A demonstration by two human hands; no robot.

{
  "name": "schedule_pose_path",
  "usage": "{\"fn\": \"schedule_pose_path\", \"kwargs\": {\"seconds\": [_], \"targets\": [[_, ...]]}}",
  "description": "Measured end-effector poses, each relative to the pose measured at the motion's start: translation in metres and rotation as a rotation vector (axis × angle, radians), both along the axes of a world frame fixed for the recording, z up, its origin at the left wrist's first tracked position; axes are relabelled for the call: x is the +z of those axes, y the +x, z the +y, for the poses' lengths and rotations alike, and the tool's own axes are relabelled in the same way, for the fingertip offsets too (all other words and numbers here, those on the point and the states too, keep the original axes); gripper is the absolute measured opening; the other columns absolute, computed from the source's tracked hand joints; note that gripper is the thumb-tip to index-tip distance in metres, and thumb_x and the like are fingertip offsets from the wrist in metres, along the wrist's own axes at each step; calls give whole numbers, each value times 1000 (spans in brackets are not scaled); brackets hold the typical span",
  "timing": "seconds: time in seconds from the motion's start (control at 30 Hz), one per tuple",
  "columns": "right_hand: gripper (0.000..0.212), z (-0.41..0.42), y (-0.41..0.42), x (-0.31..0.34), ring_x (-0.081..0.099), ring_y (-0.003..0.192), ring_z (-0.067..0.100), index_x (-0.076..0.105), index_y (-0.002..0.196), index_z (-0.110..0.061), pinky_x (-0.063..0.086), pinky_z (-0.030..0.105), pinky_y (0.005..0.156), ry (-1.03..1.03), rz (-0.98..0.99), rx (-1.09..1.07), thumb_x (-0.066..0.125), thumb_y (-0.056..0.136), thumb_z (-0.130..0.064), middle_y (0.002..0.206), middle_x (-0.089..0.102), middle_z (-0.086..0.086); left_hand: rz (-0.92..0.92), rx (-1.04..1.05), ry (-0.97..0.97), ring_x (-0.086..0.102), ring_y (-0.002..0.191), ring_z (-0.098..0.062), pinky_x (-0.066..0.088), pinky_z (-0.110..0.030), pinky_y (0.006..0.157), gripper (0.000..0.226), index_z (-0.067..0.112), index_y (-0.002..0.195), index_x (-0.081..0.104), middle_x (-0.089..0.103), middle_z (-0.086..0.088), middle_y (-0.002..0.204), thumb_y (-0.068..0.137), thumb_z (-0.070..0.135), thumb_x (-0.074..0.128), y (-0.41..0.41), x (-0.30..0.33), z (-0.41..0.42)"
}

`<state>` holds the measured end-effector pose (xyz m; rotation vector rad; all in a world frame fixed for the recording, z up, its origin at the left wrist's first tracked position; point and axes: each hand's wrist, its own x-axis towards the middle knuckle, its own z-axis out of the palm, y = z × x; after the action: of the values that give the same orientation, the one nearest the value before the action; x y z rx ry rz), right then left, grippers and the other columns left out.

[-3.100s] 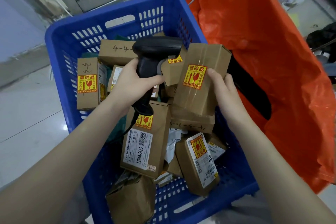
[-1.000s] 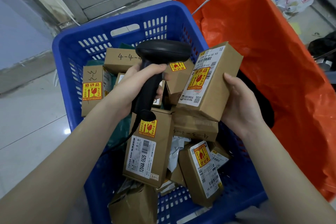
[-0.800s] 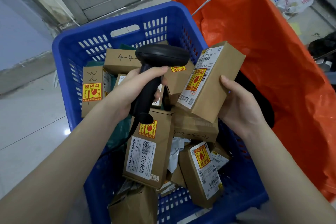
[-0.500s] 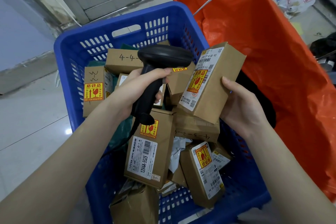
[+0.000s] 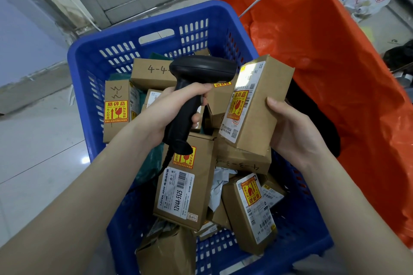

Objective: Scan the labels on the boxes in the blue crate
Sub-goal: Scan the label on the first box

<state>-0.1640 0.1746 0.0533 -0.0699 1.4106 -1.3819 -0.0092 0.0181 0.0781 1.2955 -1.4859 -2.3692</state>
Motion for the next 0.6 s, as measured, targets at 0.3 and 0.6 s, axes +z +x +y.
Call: {"fn": "schedule_pose_path", "kwargs": {"seconds": [0.3, 0.6], "targets": [[57, 0, 0, -1, 60, 114, 24, 55, 128, -18, 44, 51, 101, -5, 5, 8, 64, 74, -33, 114, 67, -1, -42, 11, 6, 47, 43, -7, 44, -18, 46, 19, 13, 79, 59, 56, 6, 61, 85, 30, 65, 0, 2, 2], [59, -1, 0, 0, 61, 110, 22, 55, 129, -17, 47, 48, 98, 0, 0, 0, 64, 73, -34, 112, 67, 0, -43, -36, -41, 46, 41, -7, 44, -19, 46, 22, 11, 75, 57, 53, 4, 59, 86, 29, 64, -1, 5, 3]]}}
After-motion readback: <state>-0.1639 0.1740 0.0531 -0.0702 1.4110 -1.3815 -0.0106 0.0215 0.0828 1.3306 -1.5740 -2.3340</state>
